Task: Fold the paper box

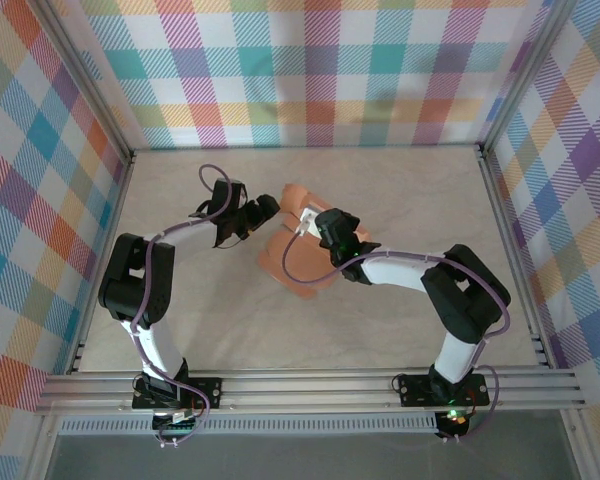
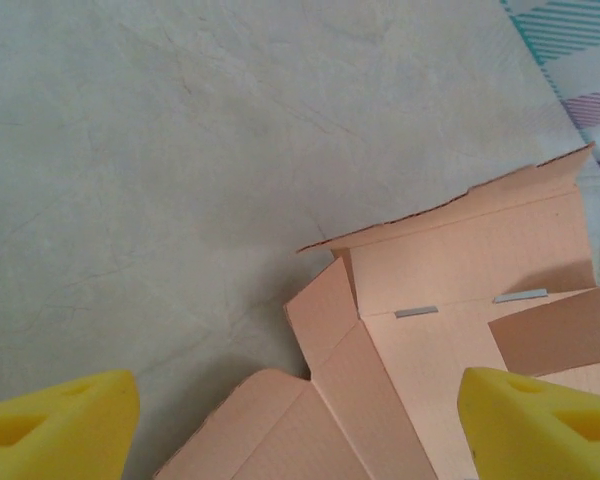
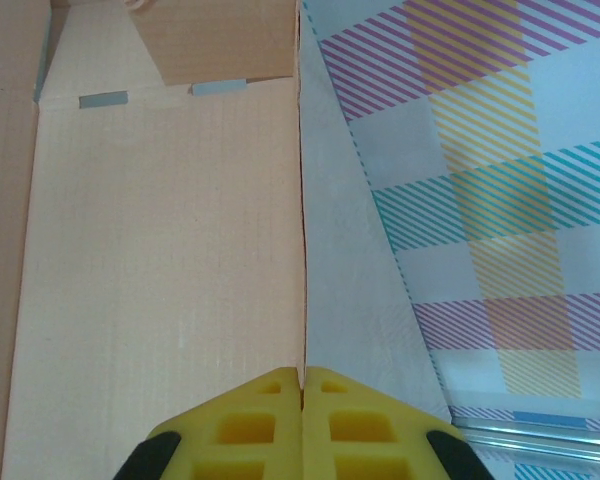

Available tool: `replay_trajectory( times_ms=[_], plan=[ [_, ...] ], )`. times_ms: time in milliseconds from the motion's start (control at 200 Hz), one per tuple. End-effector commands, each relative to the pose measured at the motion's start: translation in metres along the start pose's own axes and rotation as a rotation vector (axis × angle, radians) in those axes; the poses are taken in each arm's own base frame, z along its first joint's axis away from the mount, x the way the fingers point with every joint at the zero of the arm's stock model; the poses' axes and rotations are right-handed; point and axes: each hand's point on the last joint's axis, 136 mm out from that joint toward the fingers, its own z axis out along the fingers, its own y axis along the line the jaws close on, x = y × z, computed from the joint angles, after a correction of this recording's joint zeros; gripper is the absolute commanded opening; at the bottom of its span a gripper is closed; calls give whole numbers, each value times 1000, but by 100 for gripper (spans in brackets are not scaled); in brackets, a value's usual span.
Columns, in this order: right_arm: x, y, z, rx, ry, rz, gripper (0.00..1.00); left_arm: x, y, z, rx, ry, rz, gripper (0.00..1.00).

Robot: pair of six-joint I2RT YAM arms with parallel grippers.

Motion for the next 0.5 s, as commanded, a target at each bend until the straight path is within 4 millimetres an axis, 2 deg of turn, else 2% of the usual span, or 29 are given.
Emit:
replay_trajectory(
  times_ms=[0,125,265,395,500],
  plan=[
    [-10,-17,-4,39,-33,41,0,-9,-4,6,50,-32,7,84],
    [-7,-19,-3,72,-33,8,0,-16,0,11,53,-60,3,86],
    [-7,-20,-6,79,-46,4,0,-29,17,15,15,-81,-29,87],
    [-7,-21,-7,77,-47,7,0,-30,30,22,1,-34,-70,78],
    [-7,-19,-6,67,-40,15,0,-19,24,27,57,3,-99,68]
  ],
)
